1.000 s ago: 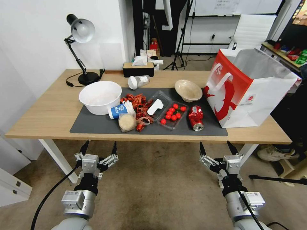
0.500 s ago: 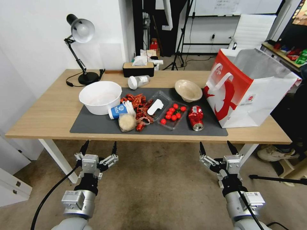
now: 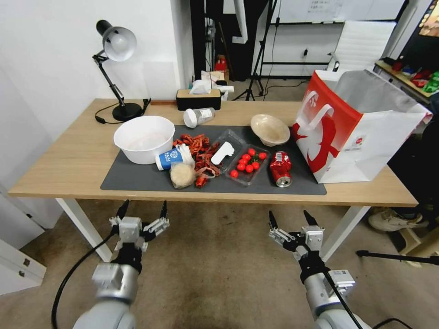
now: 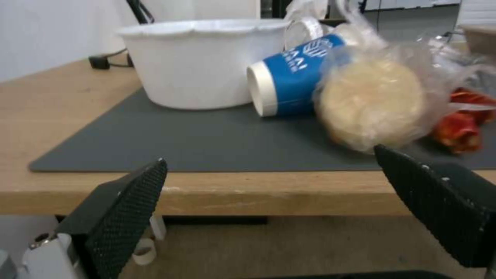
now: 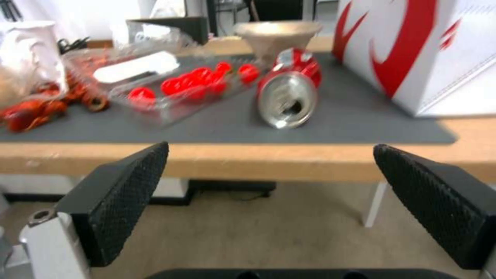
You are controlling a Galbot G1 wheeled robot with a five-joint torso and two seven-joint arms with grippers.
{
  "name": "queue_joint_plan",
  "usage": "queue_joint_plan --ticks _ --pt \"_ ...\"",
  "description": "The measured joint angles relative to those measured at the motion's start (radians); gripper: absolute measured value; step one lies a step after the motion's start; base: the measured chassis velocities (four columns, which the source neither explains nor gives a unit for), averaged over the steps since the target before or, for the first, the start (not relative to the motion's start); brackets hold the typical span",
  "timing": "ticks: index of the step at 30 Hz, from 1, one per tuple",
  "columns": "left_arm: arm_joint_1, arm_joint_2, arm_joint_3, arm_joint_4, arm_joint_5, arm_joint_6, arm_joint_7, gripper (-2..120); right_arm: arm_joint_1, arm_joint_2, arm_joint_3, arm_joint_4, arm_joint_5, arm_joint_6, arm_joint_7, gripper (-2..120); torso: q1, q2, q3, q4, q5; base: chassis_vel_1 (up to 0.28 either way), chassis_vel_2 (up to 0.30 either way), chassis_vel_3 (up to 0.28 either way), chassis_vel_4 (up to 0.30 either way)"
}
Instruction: Pick up the trash from the table and place it into the takeout bag.
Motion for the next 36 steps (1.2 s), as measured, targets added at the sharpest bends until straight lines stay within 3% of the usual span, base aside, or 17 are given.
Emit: queue_joint_plan --ticks 4,13,15,24,29,36 --pt "-0.006 0.009 0.007 0.013 -0.023 -0.006 -0.007 100 0.000 -0.014 0.035 0.015 0.012 0.001 -0.002 100 0.000 0.000 0.000 0.0011 0.0006 0.000 0.000 0.000 0.000" --pt "0.014 0.004 0.005 -0.009 -0.024 -0.014 -0.008 100 0.001 -0.023 0.057 0.018 0.050 0.009 -0.016 100 0.000 0.000 0.000 0.0010 0.0003 0.000 0.000 0.000 0.000" --pt "0.033 0.004 -0.004 -0.022 -0.023 -0.027 -0.006 100 0.024 -0.026 0.067 -0.021 0.056 0.099 -0.064 100 0.000 0.000 0.000 0.0011 0.0001 0.000 0.000 0.000 0.000" --pt "0.050 0.006 -0.023 -0.026 -0.025 -0.059 0.001 100 0.048 -0.031 0.079 -0.075 0.058 0.174 -0.116 100 0.000 0.000 0.000 0.0009 0.0004 0.000 0.000 0.000 0.000" --pt "0.052 0.002 -0.024 -0.013 -0.028 -0.083 0.012 100 0.062 -0.036 0.070 -0.085 0.075 0.174 -0.097 100 0.000 0.000 0.000 0.0009 0.0003 0.000 0.000 0.000 0.000" --pt "0.050 0.004 -0.025 -0.011 -0.030 -0.081 0.017 100 0.134 -0.080 0.018 -0.082 0.219 0.104 0.012 100 0.000 0.000 0.000 0.0009 0.0004 0.000 0.000 0.000 0.000"
